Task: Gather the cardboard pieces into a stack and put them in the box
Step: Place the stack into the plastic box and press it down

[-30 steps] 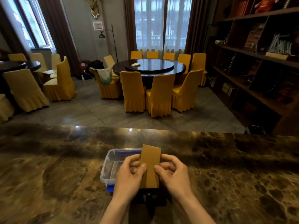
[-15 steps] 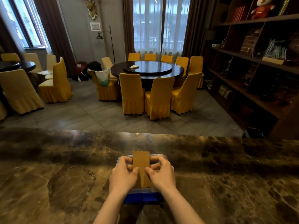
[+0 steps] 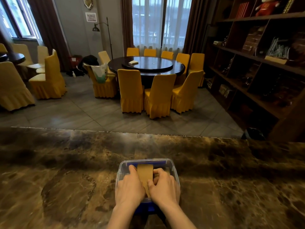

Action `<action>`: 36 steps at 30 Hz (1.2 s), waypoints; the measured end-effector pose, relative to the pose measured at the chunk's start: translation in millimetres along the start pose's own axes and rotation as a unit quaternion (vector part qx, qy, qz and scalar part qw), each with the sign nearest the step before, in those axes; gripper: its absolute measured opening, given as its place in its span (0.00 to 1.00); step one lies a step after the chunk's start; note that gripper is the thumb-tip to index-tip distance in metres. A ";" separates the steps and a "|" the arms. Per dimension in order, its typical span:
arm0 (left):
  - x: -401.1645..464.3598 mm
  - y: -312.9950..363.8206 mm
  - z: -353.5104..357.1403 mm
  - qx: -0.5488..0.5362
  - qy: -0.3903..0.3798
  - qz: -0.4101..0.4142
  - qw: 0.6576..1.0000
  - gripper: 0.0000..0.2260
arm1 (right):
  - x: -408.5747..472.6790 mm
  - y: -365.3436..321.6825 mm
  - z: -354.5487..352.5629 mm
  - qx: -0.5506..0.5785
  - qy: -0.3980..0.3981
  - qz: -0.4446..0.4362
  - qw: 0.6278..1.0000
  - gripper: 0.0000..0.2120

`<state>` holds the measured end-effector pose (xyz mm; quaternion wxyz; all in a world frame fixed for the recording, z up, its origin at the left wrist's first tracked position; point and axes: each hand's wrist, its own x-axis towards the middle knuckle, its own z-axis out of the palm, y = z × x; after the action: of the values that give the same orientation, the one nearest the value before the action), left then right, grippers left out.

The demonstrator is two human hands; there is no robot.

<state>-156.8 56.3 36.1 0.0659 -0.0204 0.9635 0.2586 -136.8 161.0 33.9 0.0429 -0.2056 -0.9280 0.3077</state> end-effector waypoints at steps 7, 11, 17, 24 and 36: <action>-0.4 1.6 3.8 0.032 -0.009 -0.008 0.999 0.28 | -2.2 0.3 1.7 -0.024 0.030 -0.034 0.999 0.16; 0.9 0.6 4.4 0.043 -0.014 0.001 0.999 0.30 | -0.6 1.3 2.7 -0.031 0.022 -0.029 0.999 0.13; 1.0 2.3 1.6 0.043 -0.019 0.008 0.999 0.29 | 1.5 -0.7 5.8 -0.035 0.019 -0.004 0.999 0.11; 0.7 3.8 -1.2 0.031 -0.043 -0.003 0.999 0.27 | 4.5 -2.2 8.2 -0.043 0.029 0.023 0.998 0.11; 9.2 2.6 1.1 0.040 -0.061 -0.004 0.997 0.28 | 7.9 -2.8 10.7 -0.053 0.026 0.052 0.997 0.13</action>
<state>-166.0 59.0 35.1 0.1261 -0.0060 0.9673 0.2201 -147.2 156.3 26.6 0.0404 -0.2634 -0.9297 0.2542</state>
